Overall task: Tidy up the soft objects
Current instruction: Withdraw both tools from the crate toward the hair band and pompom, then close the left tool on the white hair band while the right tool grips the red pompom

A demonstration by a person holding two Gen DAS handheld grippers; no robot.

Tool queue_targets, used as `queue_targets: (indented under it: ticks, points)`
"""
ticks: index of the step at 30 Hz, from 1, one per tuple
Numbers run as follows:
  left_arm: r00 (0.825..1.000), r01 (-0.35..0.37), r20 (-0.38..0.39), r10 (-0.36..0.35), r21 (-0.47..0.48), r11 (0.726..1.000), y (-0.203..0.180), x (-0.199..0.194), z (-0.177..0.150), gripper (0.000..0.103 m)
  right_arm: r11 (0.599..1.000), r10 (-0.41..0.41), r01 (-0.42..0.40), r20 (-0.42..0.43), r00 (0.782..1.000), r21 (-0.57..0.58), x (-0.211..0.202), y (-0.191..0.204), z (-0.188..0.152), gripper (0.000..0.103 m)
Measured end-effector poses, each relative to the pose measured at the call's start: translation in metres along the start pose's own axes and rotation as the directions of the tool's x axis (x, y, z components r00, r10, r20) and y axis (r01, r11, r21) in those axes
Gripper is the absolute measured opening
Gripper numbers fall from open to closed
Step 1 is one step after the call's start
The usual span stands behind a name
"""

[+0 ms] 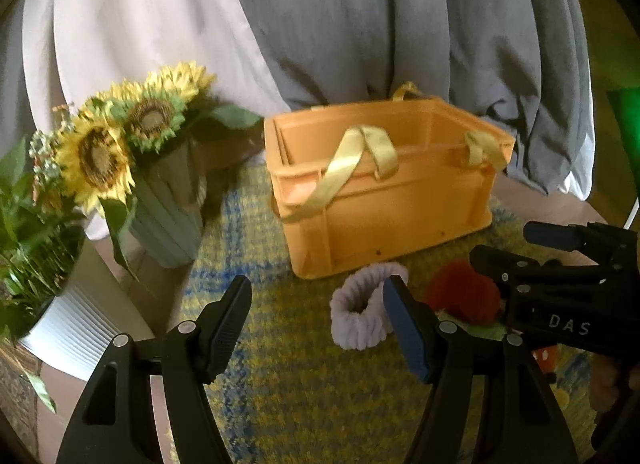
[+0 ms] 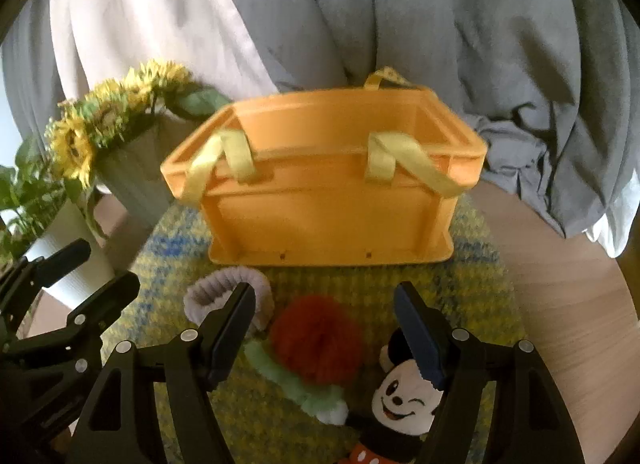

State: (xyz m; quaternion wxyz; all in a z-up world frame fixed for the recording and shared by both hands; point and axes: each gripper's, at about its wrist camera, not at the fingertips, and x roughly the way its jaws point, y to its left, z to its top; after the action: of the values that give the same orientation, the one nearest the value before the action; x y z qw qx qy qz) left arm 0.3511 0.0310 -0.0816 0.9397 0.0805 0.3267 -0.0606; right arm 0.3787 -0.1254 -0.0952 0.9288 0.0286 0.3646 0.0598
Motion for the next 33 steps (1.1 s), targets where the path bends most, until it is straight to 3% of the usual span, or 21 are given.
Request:
queue_targets:
  ticks: [22,33]
  points:
    - [0.983,0.096,-0.152,-0.1,-0.031,0.995,-0.005,0.068,-0.022,0.067,0.999,0.044,-0.041,-0.202,0.978,0.02,0.067,-0.006,-0.023,0.071]
    - [0.975,0.118,-0.184,-0.125,-0.047,0.992,-0.007,0.093,-0.028,0.062,0.998,-0.021,0.01,-0.206,0.978,-0.056,0.083,-0.002,-0.024,0.067]
